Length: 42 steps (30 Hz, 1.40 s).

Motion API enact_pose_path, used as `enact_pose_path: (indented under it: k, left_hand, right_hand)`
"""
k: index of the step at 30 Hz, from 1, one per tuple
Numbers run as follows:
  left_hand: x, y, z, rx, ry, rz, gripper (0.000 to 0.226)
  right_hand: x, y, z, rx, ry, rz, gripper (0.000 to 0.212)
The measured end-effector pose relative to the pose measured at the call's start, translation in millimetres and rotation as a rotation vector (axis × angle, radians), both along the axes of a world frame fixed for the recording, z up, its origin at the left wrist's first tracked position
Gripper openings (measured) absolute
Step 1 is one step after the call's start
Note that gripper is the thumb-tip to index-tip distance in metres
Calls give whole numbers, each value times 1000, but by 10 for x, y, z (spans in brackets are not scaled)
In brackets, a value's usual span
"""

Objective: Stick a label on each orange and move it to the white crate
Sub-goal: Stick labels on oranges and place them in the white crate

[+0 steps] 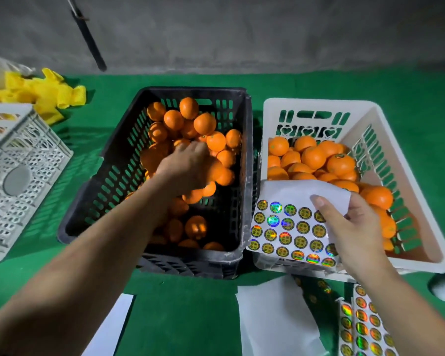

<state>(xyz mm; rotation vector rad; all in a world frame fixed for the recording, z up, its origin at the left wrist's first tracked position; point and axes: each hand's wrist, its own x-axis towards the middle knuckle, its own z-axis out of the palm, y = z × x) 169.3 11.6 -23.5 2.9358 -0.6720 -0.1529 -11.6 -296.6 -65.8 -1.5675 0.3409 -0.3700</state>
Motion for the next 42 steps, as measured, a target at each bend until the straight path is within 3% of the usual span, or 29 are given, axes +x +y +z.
enact_pose_path:
  k: [3, 5, 7, 12, 16, 19, 21, 24, 26, 28, 30, 33, 42]
  left_hand:
    - [-385, 132, 86, -662, -84, 146, 86]
    - [-825, 83, 174, -989, 65, 117, 93]
    - [-1239, -55, 185, -1187, 205, 75, 88]
    - [-1868, -339, 183, -1476, 493, 68, 77]
    - [-2023, -338, 80, -1415, 673, 32, 93]
    - [-2115, -388, 143, -1397, 668, -2, 73]
    - [-2203, -458, 189, -1441, 638, 2, 64]
    - [-2348, -520, 192, -1470, 612, 26, 65]
    - [-2439, -528, 240, -1426, 545, 35, 69]
    - [-2505, -525, 291, -1363, 472, 2, 74]
    - [-2549, -503, 344, -1314, 450, -62, 77]
    - [-2583, -449, 421, -1267, 465, -104, 82]
    - [-2657, -400, 428, -1258, 481, -133, 82]
  right_hand:
    - [13, -13, 0, -19, 8, 3, 24]
    - [15, -21, 23, 9, 23, 19, 19]
    - [6, -26, 62, 65, 42, 19, 17]
    - [-204, 104, 327, 288, -7, 19, 28]
    - [-485, 147, 576, 349, -46, 31, 34]
    - [-629, 171, 749, 270, -72, 44, 32]
    - [-696, 229, 839, 7, -61, -44, 43]
    - [-844, 314, 907, -611, -99, -250, 75]
    - [-975, 376, 971, -988, -246, -201, 62]
    - [-1055, 414, 1017, -1123, -362, 62, 42]
    - [-1098, 441, 1044, -1098, -386, 231, 34]
    - [-1138, 449, 1099, -905, -305, 309, 31]
    - [-1220, 482, 1106, -546, -133, 286, 14]
